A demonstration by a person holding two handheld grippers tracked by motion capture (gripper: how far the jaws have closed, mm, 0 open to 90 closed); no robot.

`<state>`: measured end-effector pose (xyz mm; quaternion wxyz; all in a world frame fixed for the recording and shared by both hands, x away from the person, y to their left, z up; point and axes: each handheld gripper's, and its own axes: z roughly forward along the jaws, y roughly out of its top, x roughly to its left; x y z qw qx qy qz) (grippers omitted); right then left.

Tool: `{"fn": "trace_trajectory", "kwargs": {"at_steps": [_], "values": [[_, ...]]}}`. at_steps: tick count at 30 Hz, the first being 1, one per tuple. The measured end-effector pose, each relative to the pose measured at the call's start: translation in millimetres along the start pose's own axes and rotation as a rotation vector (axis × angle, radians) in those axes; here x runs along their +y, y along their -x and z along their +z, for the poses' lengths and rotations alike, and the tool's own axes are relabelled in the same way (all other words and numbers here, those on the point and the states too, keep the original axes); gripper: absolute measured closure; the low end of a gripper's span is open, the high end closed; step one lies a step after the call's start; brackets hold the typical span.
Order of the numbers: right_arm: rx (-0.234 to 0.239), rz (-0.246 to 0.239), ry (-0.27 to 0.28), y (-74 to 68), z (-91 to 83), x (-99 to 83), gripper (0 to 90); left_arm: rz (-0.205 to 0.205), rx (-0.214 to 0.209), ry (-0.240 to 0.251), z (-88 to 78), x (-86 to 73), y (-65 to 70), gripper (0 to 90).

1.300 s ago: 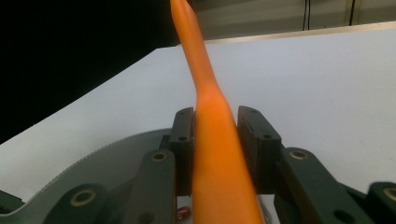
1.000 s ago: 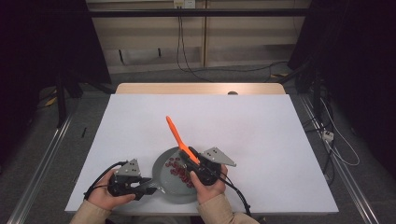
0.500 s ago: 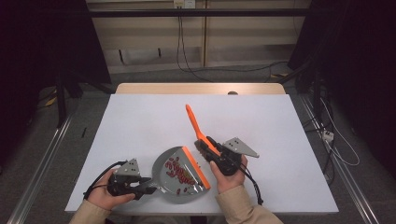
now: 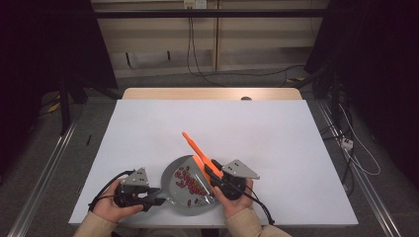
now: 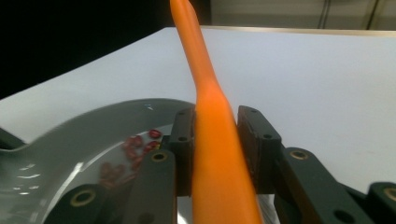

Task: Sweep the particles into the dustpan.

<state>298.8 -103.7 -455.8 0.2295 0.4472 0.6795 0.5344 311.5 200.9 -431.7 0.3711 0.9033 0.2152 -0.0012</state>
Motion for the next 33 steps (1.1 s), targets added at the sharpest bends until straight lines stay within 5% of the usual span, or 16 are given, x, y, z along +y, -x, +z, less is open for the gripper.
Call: {"fn": "trace_trajectory", "kwargs": {"at_steps": [4,6,9,15,18,20,22,26,30,33], "values": [[0.058,0.027,0.031,-14.0,5.2,2.5,69.2,0.0,0.001,0.003,0.3,-0.3,-0.1,62.5],[0.112,0.101,0.053,-15.8,6.9,6.5,69.8,0.0,0.014,0.004,0.3,-0.7,0.3,62.3],[0.11,0.095,0.083,-13.0,7.1,12.8,69.9,0.002,0.008,0.013,0.8,-1.6,0.2,62.2],[0.047,0.081,0.117,14.4,-6.8,26.6,70.0,0.008,0.011,0.012,3.7,-1.3,0.7,60.6],[-0.024,0.007,0.08,26.1,-11.1,21.8,70.0,0.01,0.013,0.004,6.2,-0.4,0.9,60.7],[-0.043,0.004,0.033,28.7,-10.8,13.3,70.0,0.009,0.015,0.001,6.0,-0.2,1.1,61.9],[-0.039,-0.054,0.016,23.6,-12.1,5.0,70.1,0.018,0.025,-0.019,5.2,0.7,3.0,62.4],[-0.006,-0.088,0.0,9.1,-9.7,1.0,69.4,0.029,0.021,-0.038,0.8,1.8,3.6,62.7],[0.013,-0.054,0.0,-4.2,-3.6,-2.6,69.1,0.018,0.018,-0.033,-6.3,0.4,2.9,62.8],[0.078,0.017,0.015,-11.9,0.0,0.7,69.4,0.025,0.012,-0.046,-5.7,2.5,2.4,62.7]]}}
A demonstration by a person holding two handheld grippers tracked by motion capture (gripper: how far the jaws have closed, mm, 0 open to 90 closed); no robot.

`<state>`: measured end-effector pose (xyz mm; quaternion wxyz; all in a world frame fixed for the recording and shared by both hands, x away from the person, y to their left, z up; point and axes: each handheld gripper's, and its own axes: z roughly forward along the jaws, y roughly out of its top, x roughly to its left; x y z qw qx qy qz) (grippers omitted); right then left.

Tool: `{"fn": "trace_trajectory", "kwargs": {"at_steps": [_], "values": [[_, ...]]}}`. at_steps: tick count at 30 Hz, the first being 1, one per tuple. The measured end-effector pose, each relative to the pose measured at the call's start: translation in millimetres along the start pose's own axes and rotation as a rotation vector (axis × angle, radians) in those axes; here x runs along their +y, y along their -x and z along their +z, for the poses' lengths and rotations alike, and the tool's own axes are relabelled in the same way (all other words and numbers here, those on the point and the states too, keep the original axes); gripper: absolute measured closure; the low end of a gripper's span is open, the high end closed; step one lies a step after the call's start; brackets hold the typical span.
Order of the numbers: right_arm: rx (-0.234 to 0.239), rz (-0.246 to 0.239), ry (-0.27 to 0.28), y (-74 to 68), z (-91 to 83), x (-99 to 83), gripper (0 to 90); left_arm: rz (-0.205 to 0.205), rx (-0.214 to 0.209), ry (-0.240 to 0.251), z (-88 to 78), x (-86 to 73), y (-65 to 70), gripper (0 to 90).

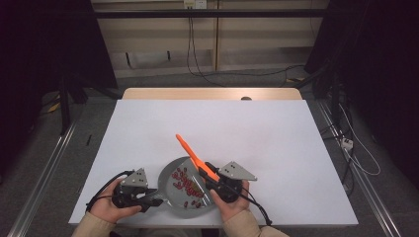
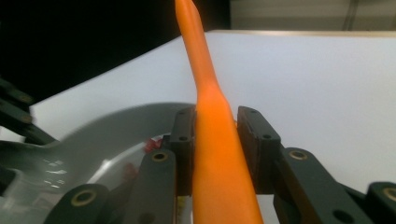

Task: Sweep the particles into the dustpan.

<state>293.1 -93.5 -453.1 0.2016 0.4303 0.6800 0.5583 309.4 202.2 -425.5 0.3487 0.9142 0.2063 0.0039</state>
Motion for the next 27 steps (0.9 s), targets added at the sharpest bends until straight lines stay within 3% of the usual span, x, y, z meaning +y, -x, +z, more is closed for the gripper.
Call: {"fn": "trace_trajectory", "kwargs": {"at_steps": [2,3,4,5,7,9,11,13,15,18,22,27], "values": [[0.052,0.019,0.036,-4.8,1.9,4.1,69.9,-0.006,0.008,0.003,-0.6,0.1,-0.6,62.7],[0.066,0.045,0.038,-6.2,2.5,6.4,69.9,-0.009,-0.002,0.01,0.4,-0.6,-1.1,62.8],[0.063,0.037,0.052,-6.5,2.2,8.4,70.0,-0.009,-0.004,0.012,1.0,-1.2,-1.0,62.8],[0.05,0.026,0.058,-4.4,2.1,11.3,70.0,-0.009,-0.004,0.012,1.4,-1.6,-1.0,62.8],[0.043,0.066,0.077,3.5,0.0,14.8,70.0,-0.007,0.011,0.003,2.8,-2.4,-0.6,62.7],[0.022,0.058,0.093,12.3,-4.8,18.9,70.0,-0.005,-0.011,0.013,5.6,-3.9,-1.6,62.6],[-0.003,0.057,0.103,22.2,-10.9,22.2,70.0,-0.006,0.0,0.023,8.2,-4.9,-1.4,62.4],[-0.018,0.049,0.103,28.8,-14.6,23.2,69.9,0.005,-0.005,0.019,8.4,-3.8,-2.7,62.3],[-0.025,0.056,0.094,35.3,-17.4,22.7,70.0,0.0,0.022,0.023,10.8,-3.6,-0.6,62.0],[-0.041,0.054,0.085,42.0,-20.8,21.6,69.9,0.002,0.011,0.03,15.5,-3.5,-0.8,62.5],[-0.064,0.048,0.093,50.2,-26.3,24.5,70.0,0.002,0.046,0.04,16.9,-2.8,1.8,63.1],[-0.096,0.037,0.108,62.5,-35.7,29.2,70.0,-0.01,0.083,0.102,18.2,-7.7,-1.7,63.3]]}}
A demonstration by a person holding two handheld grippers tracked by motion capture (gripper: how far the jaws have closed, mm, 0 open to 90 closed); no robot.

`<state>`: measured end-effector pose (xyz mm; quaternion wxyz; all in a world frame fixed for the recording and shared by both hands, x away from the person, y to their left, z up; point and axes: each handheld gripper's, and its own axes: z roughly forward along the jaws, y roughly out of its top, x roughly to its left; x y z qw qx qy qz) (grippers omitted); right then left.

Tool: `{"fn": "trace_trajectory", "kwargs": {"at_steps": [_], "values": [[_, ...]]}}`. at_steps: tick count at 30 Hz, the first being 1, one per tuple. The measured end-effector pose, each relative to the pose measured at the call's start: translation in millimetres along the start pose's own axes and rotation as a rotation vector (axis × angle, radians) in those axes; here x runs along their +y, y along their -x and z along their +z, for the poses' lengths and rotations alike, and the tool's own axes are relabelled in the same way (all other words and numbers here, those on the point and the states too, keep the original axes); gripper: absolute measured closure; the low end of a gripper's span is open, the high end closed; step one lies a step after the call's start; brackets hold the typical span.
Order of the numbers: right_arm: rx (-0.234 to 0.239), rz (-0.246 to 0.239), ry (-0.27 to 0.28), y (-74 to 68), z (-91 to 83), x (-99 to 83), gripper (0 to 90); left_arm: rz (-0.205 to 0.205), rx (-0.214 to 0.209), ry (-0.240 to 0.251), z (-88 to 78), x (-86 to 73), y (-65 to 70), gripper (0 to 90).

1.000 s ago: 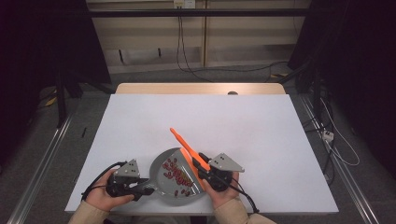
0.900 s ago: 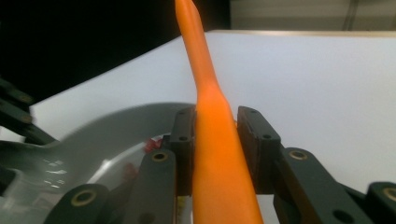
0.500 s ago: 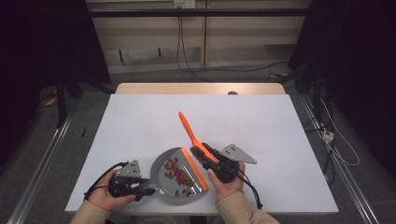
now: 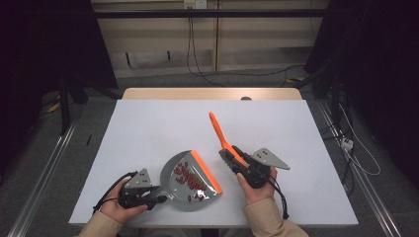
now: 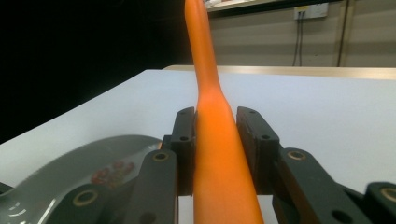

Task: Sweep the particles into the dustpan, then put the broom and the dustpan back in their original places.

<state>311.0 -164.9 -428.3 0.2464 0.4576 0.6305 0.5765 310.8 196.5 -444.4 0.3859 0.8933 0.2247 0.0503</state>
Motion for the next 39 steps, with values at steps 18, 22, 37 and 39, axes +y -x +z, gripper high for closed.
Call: {"fn": "trace_trajectory", "kwargs": {"at_steps": [18,22,37,39], "values": [[-0.079,-0.012,0.001,40.8,-18.8,6.1,70.0,-0.112,0.202,0.144,-13.3,5.7,-23.7,63.3],[-0.083,-0.013,-0.014,43.1,-19.1,5.2,70.0,-0.166,0.264,0.127,-13.3,2.2,-30.7,63.3],[-0.086,-0.024,-0.028,47.9,-21.4,2.3,70.0,-0.341,0.428,0.113,-7.1,-2.7,-56.8,63.2],[-0.084,-0.018,-0.026,48.5,-22.0,2.4,70.0,-0.355,0.437,0.105,-6.7,-3.7,-58.9,63.1]]}}
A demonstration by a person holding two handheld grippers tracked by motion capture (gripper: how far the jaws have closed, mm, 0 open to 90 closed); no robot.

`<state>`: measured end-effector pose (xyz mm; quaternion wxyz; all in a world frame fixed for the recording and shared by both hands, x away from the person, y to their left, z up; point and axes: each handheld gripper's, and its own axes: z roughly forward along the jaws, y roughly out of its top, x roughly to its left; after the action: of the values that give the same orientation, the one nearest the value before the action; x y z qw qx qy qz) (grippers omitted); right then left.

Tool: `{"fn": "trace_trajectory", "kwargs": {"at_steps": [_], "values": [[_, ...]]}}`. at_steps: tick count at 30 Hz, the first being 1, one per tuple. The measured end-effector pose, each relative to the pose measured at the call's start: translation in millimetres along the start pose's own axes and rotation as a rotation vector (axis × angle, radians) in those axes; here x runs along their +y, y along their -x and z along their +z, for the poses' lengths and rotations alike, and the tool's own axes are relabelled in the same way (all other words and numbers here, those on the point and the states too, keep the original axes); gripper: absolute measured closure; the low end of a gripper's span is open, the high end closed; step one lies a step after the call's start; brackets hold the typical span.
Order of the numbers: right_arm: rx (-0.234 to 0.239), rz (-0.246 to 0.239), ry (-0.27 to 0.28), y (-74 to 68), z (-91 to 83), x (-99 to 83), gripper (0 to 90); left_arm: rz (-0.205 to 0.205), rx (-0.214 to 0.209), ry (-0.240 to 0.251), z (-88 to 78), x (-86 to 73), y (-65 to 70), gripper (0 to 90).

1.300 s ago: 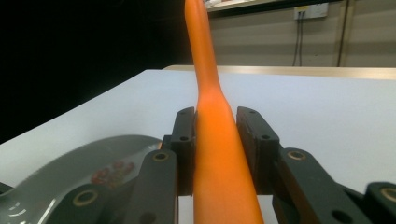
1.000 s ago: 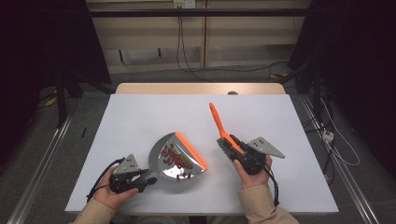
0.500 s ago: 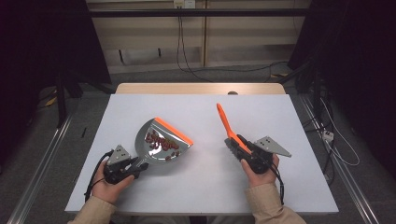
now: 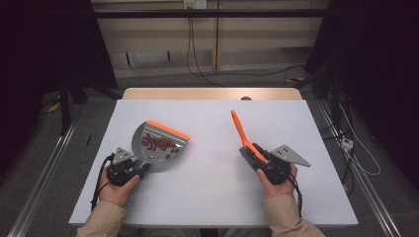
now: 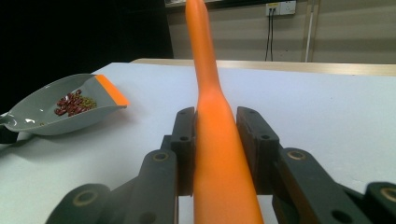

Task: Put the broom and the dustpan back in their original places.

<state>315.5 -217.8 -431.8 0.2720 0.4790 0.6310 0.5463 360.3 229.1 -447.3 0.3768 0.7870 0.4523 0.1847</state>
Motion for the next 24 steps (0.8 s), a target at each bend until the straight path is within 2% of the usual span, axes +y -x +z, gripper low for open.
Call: {"fn": "trace_trajectory", "kwargs": {"at_steps": [2,4,9,12,14,20,24], "values": [[-0.003,-0.002,0.001,0.3,-0.4,0.0,70.0,-0.006,0.014,-0.013,0.9,-1.1,-1.5,63.1],[-0.002,0.002,0.0,0.4,-1.0,-0.5,70.0,-0.031,0.016,-0.017,1.6,-2.5,-1.9,63.0],[0.0,0.002,0.0,1.3,-1.4,-1.1,70.0,-0.029,0.011,-0.018,1.9,-4.2,-0.8,62.1],[-0.005,0.002,-0.013,3.4,-1.6,-1.7,70.0,-0.033,-0.017,0.017,-3.1,-3.9,3.2,56.3],[-0.008,0.017,-0.022,6.4,-1.2,-2.9,70.0,-0.027,-0.039,0.025,-6.3,-4.4,9.0,47.6],[-0.013,0.051,-0.025,10.9,4.0,-5.0,70.0,-0.011,-0.141,0.005,-9.2,-8.2,23.5,40.0],[0.007,0.083,-0.042,11.3,12.9,-7.3,70.0,-0.015,-0.168,0.027,-12.6,-9.8,26.7,32.8]]}}
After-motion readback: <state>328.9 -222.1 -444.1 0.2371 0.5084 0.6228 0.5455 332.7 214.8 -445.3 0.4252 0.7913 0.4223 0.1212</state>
